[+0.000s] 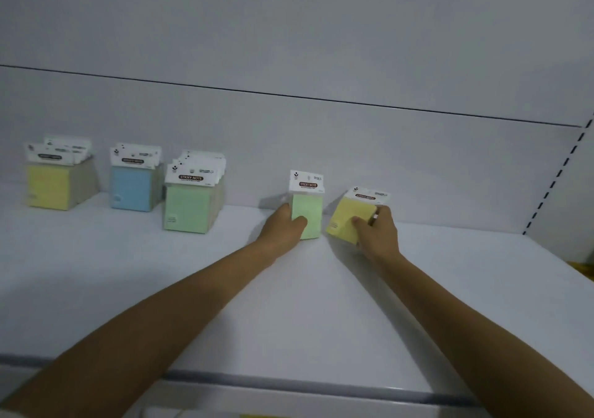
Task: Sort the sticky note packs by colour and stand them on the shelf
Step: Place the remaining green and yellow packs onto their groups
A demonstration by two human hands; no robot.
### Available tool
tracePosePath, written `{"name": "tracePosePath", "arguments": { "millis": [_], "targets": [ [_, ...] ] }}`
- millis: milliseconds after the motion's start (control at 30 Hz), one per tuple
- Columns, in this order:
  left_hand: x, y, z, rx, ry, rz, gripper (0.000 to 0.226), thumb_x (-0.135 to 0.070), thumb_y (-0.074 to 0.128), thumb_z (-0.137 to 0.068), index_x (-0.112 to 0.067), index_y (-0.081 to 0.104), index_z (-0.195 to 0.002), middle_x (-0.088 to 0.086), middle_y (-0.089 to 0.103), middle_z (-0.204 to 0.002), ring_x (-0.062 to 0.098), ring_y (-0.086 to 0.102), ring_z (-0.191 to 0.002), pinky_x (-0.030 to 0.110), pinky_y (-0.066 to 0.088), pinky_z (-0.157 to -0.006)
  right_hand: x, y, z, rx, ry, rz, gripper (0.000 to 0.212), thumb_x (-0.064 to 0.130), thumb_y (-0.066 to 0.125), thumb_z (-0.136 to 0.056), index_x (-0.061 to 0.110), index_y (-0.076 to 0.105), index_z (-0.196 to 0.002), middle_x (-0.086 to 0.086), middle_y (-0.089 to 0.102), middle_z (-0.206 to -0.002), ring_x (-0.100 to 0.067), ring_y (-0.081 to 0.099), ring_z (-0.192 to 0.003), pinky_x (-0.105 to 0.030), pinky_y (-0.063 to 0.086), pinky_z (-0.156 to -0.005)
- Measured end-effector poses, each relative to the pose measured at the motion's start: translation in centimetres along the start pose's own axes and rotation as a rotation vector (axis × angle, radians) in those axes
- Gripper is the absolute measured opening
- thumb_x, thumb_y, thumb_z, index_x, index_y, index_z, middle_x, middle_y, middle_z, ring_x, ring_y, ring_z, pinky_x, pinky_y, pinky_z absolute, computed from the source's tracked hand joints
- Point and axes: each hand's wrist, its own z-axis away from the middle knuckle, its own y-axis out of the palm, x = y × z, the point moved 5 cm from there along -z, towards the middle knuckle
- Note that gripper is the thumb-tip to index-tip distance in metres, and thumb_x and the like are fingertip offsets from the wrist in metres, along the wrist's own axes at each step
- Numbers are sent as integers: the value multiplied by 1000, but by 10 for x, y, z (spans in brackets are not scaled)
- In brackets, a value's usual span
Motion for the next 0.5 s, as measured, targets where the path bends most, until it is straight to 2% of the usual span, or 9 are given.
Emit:
{"name": "tracePosePath", "arguments": {
  "millis": [100,167,267,300,400,500],
  "targets": [
    [4,-32,13,-89,90,-94,26,-19,56,-88,-9,56,-112,9,64,-111,27,60,-101,39,50,-88,22,15,11,-22,-54,-202,27,16,54,-91,16,43,-115,0,57,-101,-21,58,-96,-43,51,-89],
    [14,-61,20,-157,122,-69,21,-15,59,-89,-10,57,-109,7,66,-110,25,62,-100,41,50,-89,38,28,14,-37,-62,-335,23,17,56,-90,22,42,-108,4,58,-98,-21,59,-99,-45,51,-91],
    [32,-103,32,-187,123,-63,14,-13,62,-86,-12,57,-99,8,69,-106,28,64,-96,47,52,-85,63,52,16,-21,-34,-467,28,15,56,-89,19,44,-113,0,59,-107,-22,59,-104,-44,52,-91],
    [39,-115,35,-186,105,-66,12,-12,63,-86,-12,57,-97,9,69,-106,29,64,-96,47,52,-84,70,63,17,-7,-12,-514,30,13,56,-88,17,45,-116,0,59,-108,-22,60,-104,-41,53,-88],
    [56,-146,40,-185,76,-67,15,-12,64,-86,-14,59,-100,6,69,-108,25,65,-98,46,53,-88,87,99,23,64,74,-641,30,10,56,-90,16,45,-117,-1,58,-107,-20,58,-94,-29,53,-65],
    [67,-173,38,-206,78,-119,29,-28,68,-77,-17,62,-103,2,71,-104,22,67,-96,46,52,-90,95,138,32,171,118,-673,30,12,56,-91,16,44,-118,-1,58,-108,-18,57,-87,-24,50,-56]
  ]
}}
